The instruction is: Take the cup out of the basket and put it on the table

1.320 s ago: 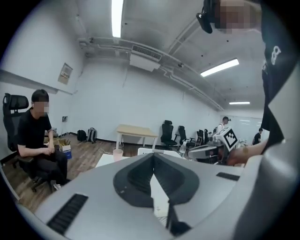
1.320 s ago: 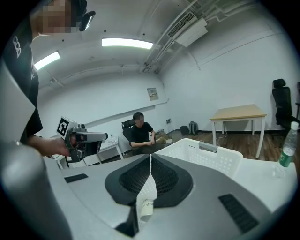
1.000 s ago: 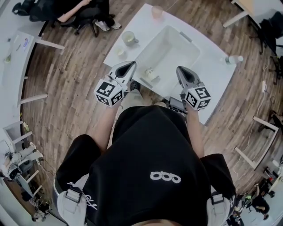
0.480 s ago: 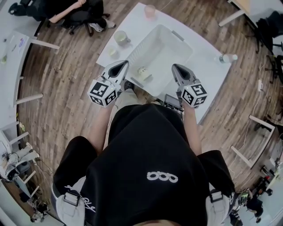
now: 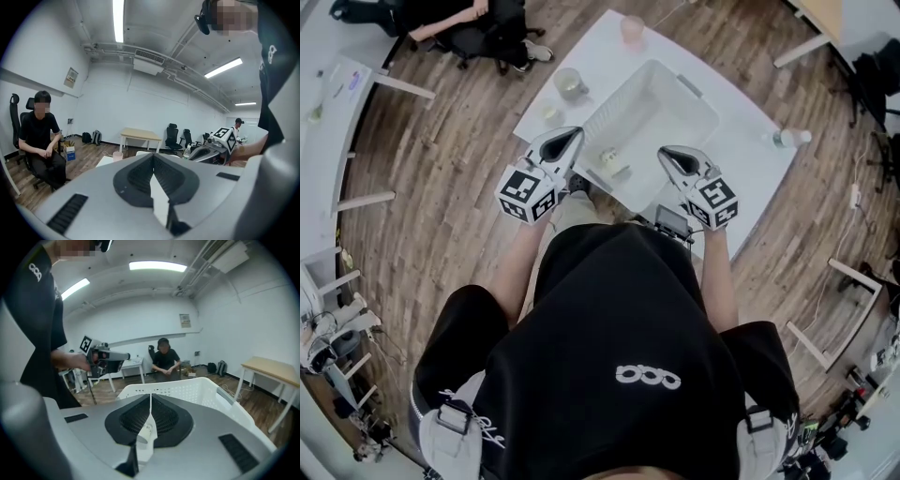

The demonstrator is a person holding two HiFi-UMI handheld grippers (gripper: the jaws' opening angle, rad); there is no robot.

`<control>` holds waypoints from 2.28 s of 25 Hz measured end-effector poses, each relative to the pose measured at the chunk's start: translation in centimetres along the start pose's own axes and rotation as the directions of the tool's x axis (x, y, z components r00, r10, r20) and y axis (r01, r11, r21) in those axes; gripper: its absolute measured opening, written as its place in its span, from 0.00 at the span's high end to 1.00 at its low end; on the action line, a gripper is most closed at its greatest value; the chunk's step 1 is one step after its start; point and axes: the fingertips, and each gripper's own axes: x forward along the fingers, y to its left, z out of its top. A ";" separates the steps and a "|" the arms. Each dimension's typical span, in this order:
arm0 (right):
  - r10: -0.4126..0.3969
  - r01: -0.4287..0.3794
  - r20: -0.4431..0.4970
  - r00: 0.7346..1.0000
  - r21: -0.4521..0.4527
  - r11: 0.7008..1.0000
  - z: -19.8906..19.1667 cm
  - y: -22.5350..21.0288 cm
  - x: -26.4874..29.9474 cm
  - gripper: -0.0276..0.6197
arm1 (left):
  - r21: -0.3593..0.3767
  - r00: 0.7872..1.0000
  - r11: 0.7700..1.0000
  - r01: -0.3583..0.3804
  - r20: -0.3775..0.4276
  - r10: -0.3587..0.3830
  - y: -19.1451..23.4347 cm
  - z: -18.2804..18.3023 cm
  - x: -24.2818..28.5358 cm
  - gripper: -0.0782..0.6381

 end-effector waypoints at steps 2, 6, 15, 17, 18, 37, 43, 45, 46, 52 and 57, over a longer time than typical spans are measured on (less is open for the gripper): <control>0.076 -0.080 -0.050 0.996 -0.083 0.993 0.1 0.7 1.1 0.92 | -0.008 1.000 1.000 -0.007 -0.002 0.006 0.2 -0.3 -0.1 0.88; 0.211 -0.263 -0.226 0.951 -0.235 0.936 -0.4 2.1 3.5 0.92 | -0.021 1.000 1.000 -0.021 -0.021 0.020 0.4 -1.2 -0.2 0.88; 0.301 -0.641 -0.666 0.683 -0.348 0.684 -8.6 3.6 10.1 0.89 | -0.055 0.997 0.997 -0.061 -0.040 0.059 1.7 -2.7 -1.0 0.88; 0.280 -0.691 -0.725 0.629 -0.356 0.629 -10.7 3.4 11.1 0.77 | -0.061 0.997 0.995 -0.073 -0.045 0.070 2.1 -2.9 -1.2 0.88; 0.275 -0.708 -0.741 0.612 -0.359 0.608 -11.5 3.4 11.6 0.71 | -0.065 0.996 0.995 -0.078 -0.048 0.075 2.3 -3.0 -1.3 0.88; 0.311 -0.847 -0.829 0.464 -0.314 0.428 -18.8 4.1 17.8 0.36 | -0.117 0.988 0.986 -0.115 -0.119 0.101 4.7 -6.3 -1.1 0.88; 0.346 -0.881 -0.848 0.401 -0.254 0.399 -19.8 4.6 18.5 0.36 | -0.123 0.985 0.985 -0.121 -0.136 0.104 5.0 -7.0 -0.9 0.88; 0.344 -0.886 -0.853 0.393 -0.250 0.391 -19.6 4.4 18.7 0.36 | -0.120 0.985 0.985 -0.124 -0.135 0.107 5.2 -7.0 -0.9 0.88; 0.343 -0.886 -0.854 0.391 -0.249 0.390 -19.6 4.4 18.7 0.36 | -0.122 0.985 0.985 -0.125 -0.136 0.108 5.2 -7.1 -1.0 0.88; 0.328 -0.876 -0.856 0.399 -0.251 0.411 -20.3 5.0 18.2 0.36 | -0.132 0.984 0.984 -0.120 -0.144 0.101 4.2 -8.0 -1.2 0.88; 0.305 -0.862 -0.853 0.423 -0.275 0.426 -19.1 4.4 17.9 0.36 | -0.112 0.987 0.989 -0.101 -0.138 0.085 3.4 -7.3 -1.0 0.88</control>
